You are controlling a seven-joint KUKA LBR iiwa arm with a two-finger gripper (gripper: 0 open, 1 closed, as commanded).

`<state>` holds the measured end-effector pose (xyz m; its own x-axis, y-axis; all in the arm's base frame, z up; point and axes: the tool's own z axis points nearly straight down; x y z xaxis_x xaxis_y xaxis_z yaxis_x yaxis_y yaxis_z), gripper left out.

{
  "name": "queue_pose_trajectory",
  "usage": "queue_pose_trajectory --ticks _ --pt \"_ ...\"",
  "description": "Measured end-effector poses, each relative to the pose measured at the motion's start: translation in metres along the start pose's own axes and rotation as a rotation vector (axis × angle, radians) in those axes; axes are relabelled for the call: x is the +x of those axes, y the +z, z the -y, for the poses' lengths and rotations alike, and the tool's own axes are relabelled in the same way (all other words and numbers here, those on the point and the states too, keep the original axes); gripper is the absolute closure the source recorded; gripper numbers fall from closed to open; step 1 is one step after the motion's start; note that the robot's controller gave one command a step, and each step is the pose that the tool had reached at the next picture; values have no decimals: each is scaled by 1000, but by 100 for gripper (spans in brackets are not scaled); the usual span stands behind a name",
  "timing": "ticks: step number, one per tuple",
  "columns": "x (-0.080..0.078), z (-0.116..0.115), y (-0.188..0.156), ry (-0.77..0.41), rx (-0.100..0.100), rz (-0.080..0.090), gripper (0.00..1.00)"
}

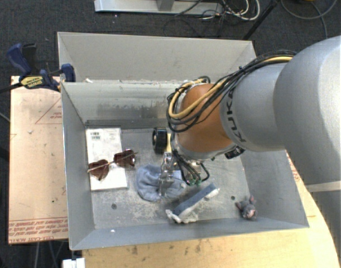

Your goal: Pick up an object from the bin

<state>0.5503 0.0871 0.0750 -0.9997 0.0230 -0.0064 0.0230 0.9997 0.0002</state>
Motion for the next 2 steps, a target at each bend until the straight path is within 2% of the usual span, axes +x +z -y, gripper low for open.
queue_pose_trajectory --ticks 1,2 --pt "1 0 -3 0 0 -3 100" --pt "3 0 -20 1 1 -9 100"
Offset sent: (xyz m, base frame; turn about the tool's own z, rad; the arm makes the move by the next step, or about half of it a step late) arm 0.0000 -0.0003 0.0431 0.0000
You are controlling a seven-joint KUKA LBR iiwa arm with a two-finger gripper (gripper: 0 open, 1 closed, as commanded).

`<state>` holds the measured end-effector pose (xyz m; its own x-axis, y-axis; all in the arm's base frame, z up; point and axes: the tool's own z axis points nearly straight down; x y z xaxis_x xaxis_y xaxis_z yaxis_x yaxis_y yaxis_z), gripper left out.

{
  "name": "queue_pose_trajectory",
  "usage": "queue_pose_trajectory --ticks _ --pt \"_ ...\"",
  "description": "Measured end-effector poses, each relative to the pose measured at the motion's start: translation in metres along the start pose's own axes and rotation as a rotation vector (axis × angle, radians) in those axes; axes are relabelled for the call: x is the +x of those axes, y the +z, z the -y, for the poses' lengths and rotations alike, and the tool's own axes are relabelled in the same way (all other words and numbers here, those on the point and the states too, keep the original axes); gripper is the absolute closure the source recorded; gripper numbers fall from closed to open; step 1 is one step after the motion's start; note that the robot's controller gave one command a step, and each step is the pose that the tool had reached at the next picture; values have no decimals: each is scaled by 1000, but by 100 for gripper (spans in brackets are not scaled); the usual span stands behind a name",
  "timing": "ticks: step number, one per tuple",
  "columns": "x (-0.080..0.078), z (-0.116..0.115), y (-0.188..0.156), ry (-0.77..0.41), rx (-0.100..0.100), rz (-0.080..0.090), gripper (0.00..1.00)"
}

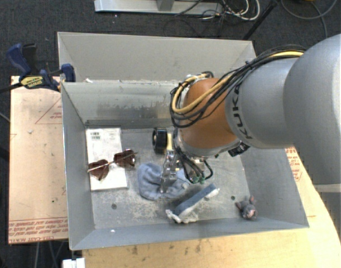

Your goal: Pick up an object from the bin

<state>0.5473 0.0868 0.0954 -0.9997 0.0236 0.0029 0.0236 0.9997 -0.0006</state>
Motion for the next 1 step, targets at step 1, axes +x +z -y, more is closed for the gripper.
queue_pose_trajectory --ticks 1 --pt "-2 -1 -14 0 -2 8 100"
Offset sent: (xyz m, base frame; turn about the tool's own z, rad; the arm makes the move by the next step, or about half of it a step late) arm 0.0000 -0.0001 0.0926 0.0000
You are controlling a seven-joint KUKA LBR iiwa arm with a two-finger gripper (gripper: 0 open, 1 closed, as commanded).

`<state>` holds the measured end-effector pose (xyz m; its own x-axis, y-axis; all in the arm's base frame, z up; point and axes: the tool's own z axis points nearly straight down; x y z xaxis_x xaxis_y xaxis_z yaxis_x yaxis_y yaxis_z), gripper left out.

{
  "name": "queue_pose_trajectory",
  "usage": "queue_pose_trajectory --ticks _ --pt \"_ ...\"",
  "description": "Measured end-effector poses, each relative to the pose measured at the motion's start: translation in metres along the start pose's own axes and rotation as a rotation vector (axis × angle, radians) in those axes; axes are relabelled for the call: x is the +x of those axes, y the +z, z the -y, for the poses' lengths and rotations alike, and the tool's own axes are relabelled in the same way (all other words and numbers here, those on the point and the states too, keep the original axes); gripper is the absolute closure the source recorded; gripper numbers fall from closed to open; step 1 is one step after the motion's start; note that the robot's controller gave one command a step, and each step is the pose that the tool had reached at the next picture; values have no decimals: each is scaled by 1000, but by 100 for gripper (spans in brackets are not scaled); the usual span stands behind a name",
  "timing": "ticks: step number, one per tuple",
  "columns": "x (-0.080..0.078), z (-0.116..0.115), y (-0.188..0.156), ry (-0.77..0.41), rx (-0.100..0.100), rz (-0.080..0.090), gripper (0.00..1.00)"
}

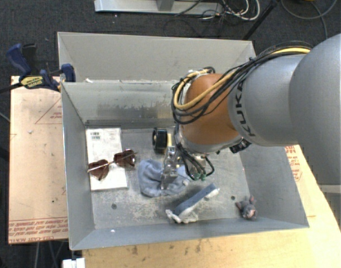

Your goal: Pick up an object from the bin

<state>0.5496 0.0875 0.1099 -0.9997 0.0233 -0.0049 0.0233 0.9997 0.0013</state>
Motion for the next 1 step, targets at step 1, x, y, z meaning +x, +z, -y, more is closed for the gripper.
queue_pose_trajectory --ticks 1 --pt "1 0 -8 0 1 -4 100"
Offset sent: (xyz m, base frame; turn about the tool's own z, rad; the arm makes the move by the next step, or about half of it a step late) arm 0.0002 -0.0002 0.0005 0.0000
